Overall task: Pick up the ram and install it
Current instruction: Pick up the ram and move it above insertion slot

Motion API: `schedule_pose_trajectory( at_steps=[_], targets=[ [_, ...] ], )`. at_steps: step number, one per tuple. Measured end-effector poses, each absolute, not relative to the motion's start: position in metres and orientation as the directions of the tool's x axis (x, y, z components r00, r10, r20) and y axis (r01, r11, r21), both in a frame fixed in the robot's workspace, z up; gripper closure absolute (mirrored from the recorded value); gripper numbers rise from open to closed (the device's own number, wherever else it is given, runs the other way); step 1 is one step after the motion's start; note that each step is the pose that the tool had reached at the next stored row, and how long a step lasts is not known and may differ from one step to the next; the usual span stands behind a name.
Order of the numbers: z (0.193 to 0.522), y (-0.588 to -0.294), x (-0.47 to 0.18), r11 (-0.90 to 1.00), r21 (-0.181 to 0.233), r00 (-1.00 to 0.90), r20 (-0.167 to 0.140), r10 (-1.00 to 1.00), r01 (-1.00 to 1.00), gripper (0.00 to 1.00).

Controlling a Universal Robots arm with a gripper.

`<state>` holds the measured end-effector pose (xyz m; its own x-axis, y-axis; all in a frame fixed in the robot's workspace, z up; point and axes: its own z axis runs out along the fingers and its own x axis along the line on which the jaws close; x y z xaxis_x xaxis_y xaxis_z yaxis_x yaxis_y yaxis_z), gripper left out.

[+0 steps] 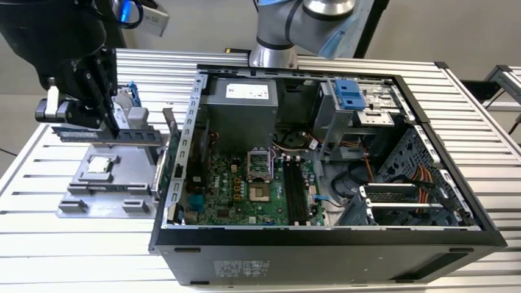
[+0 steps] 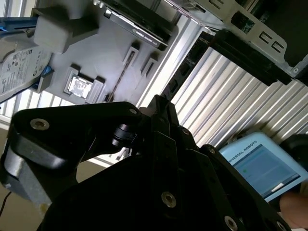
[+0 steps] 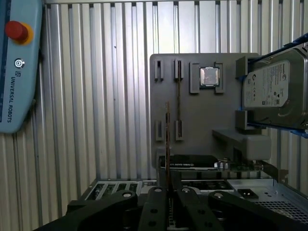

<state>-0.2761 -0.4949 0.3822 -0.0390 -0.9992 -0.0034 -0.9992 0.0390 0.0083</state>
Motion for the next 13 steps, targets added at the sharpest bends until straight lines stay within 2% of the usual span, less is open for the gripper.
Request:
schedule_pose_trajectory(
  at_steps=[13],
  targets=[
    [0.3822,-0.4949,-0.2659,0.039,0.008,-0.039,-0.003,-0.999,-0.999,1.00]
  ],
)
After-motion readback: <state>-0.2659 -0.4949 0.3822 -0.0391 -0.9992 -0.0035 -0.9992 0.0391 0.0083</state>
